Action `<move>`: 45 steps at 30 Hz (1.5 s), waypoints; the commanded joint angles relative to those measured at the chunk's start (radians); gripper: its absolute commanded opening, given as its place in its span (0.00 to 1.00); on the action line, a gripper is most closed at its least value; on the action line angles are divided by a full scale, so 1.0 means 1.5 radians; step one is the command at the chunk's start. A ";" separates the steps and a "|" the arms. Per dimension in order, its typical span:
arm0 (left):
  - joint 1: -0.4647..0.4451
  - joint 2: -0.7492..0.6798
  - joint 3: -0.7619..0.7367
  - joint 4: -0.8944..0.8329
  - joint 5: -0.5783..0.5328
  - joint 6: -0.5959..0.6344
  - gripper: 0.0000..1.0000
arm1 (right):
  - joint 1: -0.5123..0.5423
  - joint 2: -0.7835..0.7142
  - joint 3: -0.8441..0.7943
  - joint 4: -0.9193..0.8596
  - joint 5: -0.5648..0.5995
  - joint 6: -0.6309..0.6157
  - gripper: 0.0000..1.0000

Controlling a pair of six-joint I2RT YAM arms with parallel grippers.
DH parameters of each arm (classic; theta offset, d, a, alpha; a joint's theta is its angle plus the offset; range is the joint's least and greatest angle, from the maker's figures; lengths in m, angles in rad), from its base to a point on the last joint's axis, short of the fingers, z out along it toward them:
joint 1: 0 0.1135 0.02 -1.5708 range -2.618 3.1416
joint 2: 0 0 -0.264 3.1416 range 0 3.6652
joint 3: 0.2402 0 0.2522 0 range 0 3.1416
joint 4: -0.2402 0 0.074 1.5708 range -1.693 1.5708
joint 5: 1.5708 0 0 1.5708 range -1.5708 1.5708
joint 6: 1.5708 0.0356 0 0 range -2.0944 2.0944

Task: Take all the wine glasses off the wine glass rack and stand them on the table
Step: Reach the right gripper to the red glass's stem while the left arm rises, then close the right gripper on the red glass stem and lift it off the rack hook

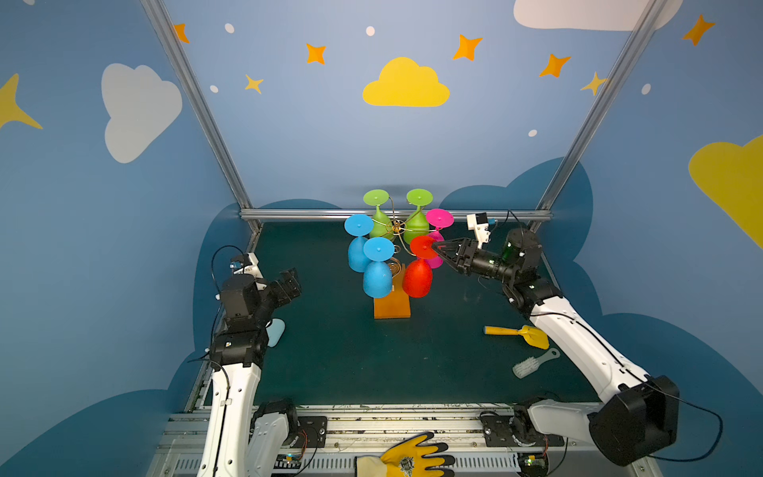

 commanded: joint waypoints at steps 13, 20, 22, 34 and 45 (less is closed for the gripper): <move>0.006 -0.002 -0.010 0.009 0.008 -0.016 0.99 | 0.005 0.005 0.023 0.037 -0.021 0.030 0.06; 0.007 -0.006 -0.012 0.011 0.008 -0.018 0.99 | 0.005 0.000 0.024 0.042 -0.023 0.046 0.00; 0.006 -0.006 -0.012 0.012 0.008 -0.019 0.99 | 0.005 0.000 0.027 0.042 -0.024 0.052 0.00; 0.007 -0.012 -0.013 0.010 0.007 -0.019 0.99 | 0.004 -0.005 0.023 0.042 -0.032 0.093 0.00; 0.006 -0.011 -0.015 0.012 0.008 -0.021 0.99 | 0.005 -0.049 0.002 -0.015 -0.007 0.047 0.00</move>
